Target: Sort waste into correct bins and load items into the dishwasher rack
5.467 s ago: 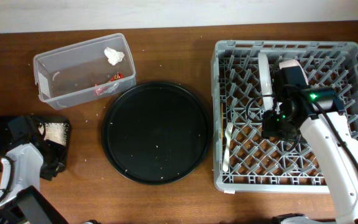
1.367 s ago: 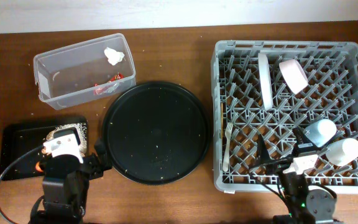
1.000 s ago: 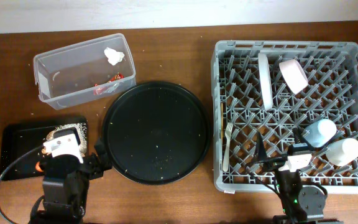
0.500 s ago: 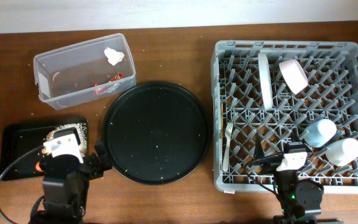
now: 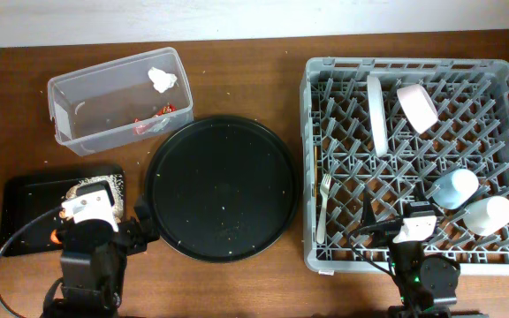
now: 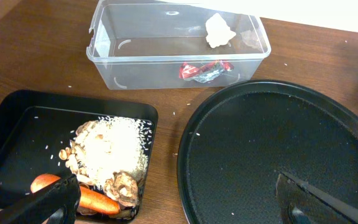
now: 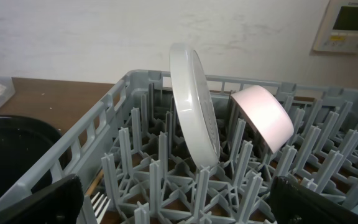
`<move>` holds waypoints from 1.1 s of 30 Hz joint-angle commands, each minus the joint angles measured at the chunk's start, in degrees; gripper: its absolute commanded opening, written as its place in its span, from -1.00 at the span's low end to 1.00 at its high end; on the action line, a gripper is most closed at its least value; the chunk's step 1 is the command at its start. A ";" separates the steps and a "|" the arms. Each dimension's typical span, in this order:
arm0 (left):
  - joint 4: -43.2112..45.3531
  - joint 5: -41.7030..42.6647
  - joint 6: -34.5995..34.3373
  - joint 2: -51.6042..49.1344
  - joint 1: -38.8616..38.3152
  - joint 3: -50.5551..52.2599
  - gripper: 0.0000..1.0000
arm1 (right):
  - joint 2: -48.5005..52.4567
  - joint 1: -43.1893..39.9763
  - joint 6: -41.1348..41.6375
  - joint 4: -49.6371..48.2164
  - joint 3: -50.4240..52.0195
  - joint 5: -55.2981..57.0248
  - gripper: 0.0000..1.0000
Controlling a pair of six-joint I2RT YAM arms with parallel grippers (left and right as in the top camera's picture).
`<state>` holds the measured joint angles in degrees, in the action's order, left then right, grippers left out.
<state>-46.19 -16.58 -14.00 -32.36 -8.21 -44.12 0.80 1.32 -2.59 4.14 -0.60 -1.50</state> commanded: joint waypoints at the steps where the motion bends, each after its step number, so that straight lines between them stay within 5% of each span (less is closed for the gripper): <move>1: 0.11 -0.63 -0.52 0.07 0.17 -0.11 0.99 | -0.59 0.17 -0.17 0.42 0.28 0.70 0.97; 9: -0.39 -0.66 -0.50 2.93 0.17 1.25 0.99 | -0.59 0.17 -0.17 0.42 0.28 0.68 0.97; 14: 2.05 2.58 -0.50 11.82 0.59 12.17 0.99 | -0.59 0.17 -0.17 0.42 0.28 0.68 0.97; 22: 25.27 13.09 3.39 27.08 4.20 31.89 0.99 | -0.59 0.17 -0.17 0.42 0.28 0.70 0.97; 28: 47.58 12.07 3.91 31.52 4.26 42.97 0.99 | -0.59 0.17 -0.17 0.42 0.28 0.68 0.97; 33: 45.83 11.85 9.49 32.09 4.31 43.60 0.99 | -0.59 0.17 -0.17 0.39 0.28 0.70 0.97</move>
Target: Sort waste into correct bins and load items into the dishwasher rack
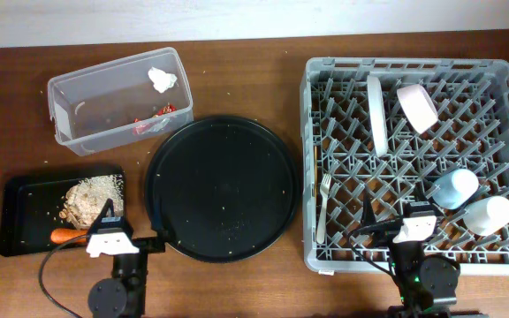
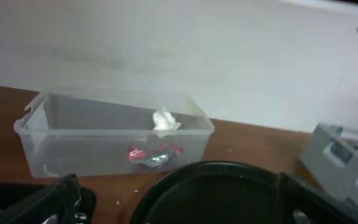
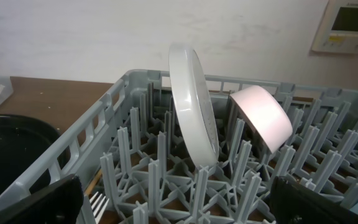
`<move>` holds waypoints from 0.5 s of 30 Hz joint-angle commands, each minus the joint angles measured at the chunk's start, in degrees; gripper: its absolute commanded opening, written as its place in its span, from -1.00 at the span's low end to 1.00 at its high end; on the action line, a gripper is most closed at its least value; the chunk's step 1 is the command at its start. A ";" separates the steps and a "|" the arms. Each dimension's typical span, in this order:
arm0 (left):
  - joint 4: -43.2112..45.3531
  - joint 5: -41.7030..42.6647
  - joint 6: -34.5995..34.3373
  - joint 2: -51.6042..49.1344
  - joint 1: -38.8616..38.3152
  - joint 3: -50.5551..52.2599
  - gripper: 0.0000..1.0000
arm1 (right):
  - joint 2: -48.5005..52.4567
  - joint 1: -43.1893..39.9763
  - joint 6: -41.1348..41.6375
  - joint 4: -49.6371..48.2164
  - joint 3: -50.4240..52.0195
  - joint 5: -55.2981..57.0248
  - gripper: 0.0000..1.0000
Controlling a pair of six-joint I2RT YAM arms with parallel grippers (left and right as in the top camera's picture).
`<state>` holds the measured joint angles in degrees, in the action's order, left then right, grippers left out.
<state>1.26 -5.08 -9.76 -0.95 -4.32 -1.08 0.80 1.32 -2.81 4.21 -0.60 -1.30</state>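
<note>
The clear waste bin (image 1: pixel 117 88) at the back left holds a crumpled white paper (image 2: pixel 165 120) and a red wrapper (image 2: pixel 152 154). A black rectangular tray (image 1: pixel 25 203) at the front left carries rice, scraps and a carrot (image 1: pixel 67 236). Between them and the rack lies the round black tray (image 1: pixel 223 187). The grey dishwasher rack (image 1: pixel 418 71) holds a white plate (image 3: pixel 194 106), a pink bowl (image 3: pixel 263 118), two cups (image 1: pixel 471 201) and a fork (image 1: pixel 324 205). My left gripper (image 2: pixel 176 202) is open and empty at the round tray's near-left edge. My right gripper (image 3: pixel 179 202) is open and empty over the rack's front.
Crumbs and rice grains are scattered on the brown table (image 1: pixel 263 79) and on the round tray. A white wall runs along the back. A wall-mounted controller (image 3: pixel 351 25) shows at the upper right of the right wrist view.
My left arm has drawn back toward the table's near edge and a little right, uncovering the food tray. Its camera now looks level rather than down. The right arm has not moved.
</note>
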 commanded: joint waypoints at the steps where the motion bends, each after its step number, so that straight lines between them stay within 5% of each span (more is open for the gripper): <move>1: -3.67 0.33 5.35 0.68 0.42 0.57 0.99 | -0.59 0.17 0.04 0.35 0.28 0.48 0.97; 15: -5.79 1.25 5.77 0.68 0.42 0.57 0.99 | -0.59 0.17 0.04 0.35 0.28 0.48 0.97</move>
<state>-4.47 -4.45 -5.30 -0.78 -4.32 -0.78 0.80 1.32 -2.81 4.21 -0.60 -1.30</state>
